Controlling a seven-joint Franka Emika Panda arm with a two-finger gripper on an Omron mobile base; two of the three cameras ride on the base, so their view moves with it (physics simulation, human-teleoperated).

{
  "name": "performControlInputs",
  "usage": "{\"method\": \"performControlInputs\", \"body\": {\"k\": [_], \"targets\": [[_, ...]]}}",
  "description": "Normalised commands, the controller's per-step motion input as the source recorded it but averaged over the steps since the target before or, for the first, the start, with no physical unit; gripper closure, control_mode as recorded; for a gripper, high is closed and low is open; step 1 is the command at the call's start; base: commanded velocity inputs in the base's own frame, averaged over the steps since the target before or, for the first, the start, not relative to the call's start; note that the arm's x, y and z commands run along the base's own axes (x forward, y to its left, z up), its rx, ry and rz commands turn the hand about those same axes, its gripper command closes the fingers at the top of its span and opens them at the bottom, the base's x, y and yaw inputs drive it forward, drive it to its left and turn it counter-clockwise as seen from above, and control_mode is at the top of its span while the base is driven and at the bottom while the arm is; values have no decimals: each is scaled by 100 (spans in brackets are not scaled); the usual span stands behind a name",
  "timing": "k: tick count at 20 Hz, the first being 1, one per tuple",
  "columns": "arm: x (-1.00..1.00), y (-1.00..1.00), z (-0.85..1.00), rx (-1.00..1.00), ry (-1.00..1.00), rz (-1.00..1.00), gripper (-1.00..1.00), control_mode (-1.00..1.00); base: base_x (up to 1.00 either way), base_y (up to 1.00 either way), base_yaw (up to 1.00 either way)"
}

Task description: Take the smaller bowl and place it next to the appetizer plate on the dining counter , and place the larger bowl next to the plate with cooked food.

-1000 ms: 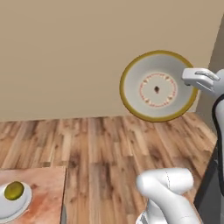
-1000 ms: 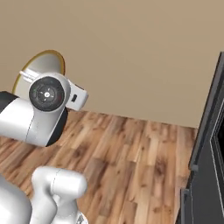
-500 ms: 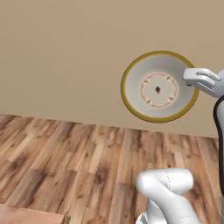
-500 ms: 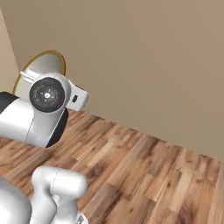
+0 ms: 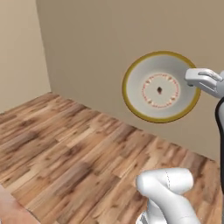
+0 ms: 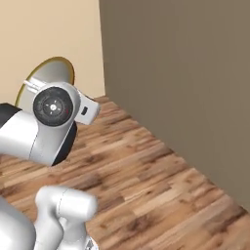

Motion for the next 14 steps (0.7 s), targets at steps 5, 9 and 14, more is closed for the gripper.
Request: {"method": "performControlInputs", "body": {"k": [5, 9, 14], "targets": [[0, 0, 0, 0, 0, 0, 100, 100, 99, 0, 72], [0, 0, 0, 0, 0, 0, 100, 100, 100, 0, 61], [0, 0, 0, 0, 0, 0, 100, 100, 100, 0, 57]]}}
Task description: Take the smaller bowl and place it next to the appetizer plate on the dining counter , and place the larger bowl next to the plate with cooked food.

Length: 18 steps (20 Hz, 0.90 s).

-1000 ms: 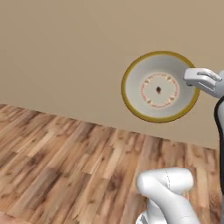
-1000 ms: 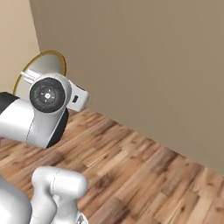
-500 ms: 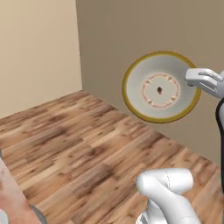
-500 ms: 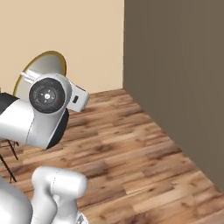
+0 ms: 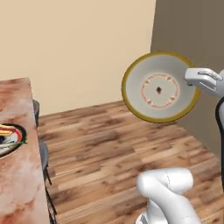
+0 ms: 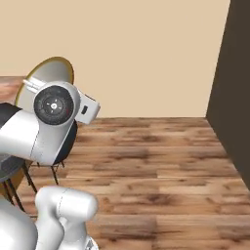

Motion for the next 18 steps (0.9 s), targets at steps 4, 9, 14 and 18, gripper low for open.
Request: {"method": "performControlInputs", "body": {"k": [4, 9, 14, 18], "targets": [[0, 0, 0, 0, 0, 0, 100, 100, 100, 0, 61], [0, 0, 0, 0, 0, 0, 100, 100, 100, 0, 63], [0, 0, 0, 0, 0, 0, 100, 100, 73, 0, 70], [0, 0, 0, 0, 0, 0, 100, 100, -4, 0, 80]]}}
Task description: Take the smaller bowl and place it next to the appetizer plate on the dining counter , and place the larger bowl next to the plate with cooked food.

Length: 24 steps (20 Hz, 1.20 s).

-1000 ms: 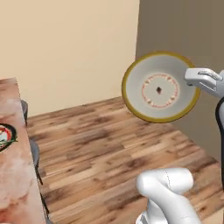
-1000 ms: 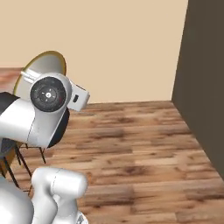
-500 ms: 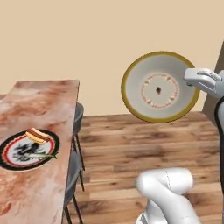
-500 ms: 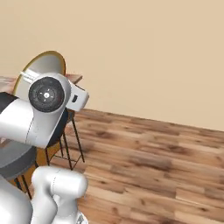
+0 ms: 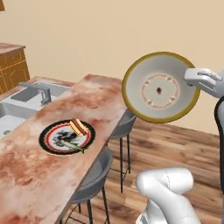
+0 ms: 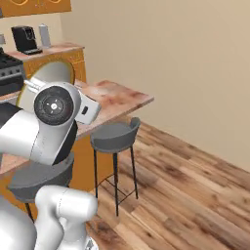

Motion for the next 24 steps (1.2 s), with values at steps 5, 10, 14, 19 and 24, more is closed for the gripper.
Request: {"method": "performControlInputs", "body": {"k": [5, 10, 14, 19, 24], "targets": [[0, 0, 0, 0, 0, 0, 100, 100, -17, 1, 82], [0, 0, 0, 0, 0, 0, 100, 100, 50, -32, 65], [0, 0, 0, 0, 0, 0, 100, 100, 58, -71, 51], [0, 0, 0, 0, 0, 0, 100, 100, 45, -39, 41], [0, 0, 0, 0, 0, 0, 100, 100, 37, 6, 30]]}}
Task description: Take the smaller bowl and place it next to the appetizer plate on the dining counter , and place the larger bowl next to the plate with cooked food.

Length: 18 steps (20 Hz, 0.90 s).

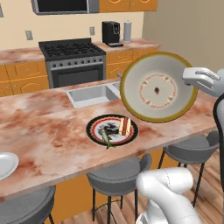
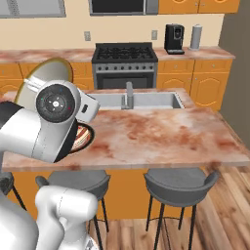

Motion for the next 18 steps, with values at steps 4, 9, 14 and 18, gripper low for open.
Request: {"method": "performControlInputs", "body": {"k": [4, 9, 14, 18], "targets": [[0, 0, 0, 0, 0, 0, 100, 100, 4, 0, 30], [0, 0, 0, 0, 0, 0, 100, 100, 7, 0, 34], [0, 0, 0, 0, 0, 0, 100, 100, 18, -8, 29], [1, -46, -44, 0, 0, -5, 100, -100, 0, -10, 0]]}}
